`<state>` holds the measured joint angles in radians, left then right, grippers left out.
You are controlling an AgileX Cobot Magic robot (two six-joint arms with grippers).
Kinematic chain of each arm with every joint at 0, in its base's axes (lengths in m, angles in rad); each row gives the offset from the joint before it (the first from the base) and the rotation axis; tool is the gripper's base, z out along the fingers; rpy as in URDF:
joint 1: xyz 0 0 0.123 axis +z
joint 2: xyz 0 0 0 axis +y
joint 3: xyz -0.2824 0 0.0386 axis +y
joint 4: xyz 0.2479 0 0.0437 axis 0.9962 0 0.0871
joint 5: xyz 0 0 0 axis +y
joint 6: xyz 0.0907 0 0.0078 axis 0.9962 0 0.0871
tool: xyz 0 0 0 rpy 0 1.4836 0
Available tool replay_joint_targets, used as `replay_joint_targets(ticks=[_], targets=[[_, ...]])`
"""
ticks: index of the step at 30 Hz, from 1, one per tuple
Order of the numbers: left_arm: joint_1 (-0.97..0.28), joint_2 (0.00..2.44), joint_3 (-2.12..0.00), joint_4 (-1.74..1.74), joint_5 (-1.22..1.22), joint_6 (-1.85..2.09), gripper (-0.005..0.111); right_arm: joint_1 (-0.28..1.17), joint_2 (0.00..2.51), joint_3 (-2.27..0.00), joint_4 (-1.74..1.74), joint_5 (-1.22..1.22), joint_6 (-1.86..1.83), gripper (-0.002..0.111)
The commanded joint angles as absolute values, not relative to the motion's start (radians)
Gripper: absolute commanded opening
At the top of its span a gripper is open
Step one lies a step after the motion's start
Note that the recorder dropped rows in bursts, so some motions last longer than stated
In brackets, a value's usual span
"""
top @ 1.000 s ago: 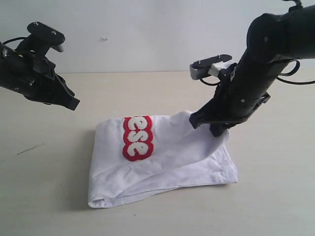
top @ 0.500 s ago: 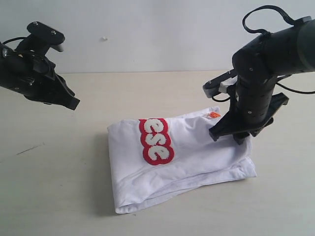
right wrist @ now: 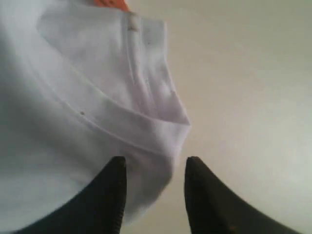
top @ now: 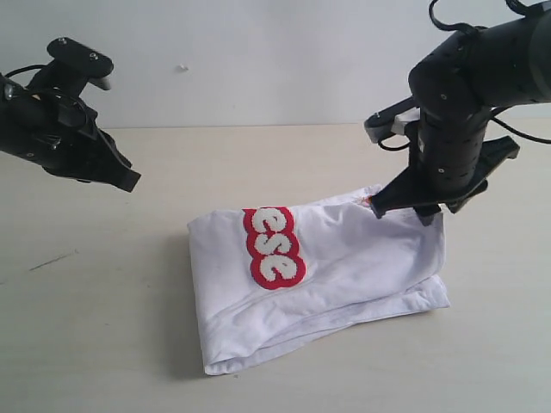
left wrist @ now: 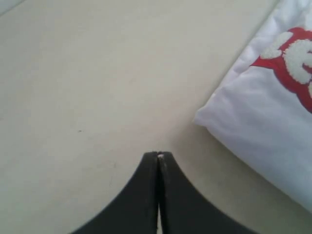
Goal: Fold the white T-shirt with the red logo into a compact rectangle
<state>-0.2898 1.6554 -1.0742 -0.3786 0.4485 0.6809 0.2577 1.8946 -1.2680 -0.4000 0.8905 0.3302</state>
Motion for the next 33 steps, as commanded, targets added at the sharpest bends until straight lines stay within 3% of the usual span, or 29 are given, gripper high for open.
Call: replay_joint_targets(ticks=[1, 6, 25, 33], targets=[[-0.287, 1.653, -1.074, -0.397, 0.438, 0.683, 0.000, 0.256, 1.860, -1.275, -0.132, 0.777, 0.110, 0.029], [-0.287, 1.653, -1.074, -0.405, 0.450, 0.689, 0.000, 0.256, 1.904, -1.252, 0.233, 0.740, -0.234, 0.000], [-0.290, 1.651, -1.074, -0.532, 0.505, 0.835, 0.000, 0.469, 2.072, -1.237, 0.415, 0.757, -0.347, 0.000], [-0.300, 1.640, -1.074, -0.626, 0.651, 0.962, 0.000, 0.474, 2.033, -1.299, 0.152, 0.732, -0.158, 0.000]])
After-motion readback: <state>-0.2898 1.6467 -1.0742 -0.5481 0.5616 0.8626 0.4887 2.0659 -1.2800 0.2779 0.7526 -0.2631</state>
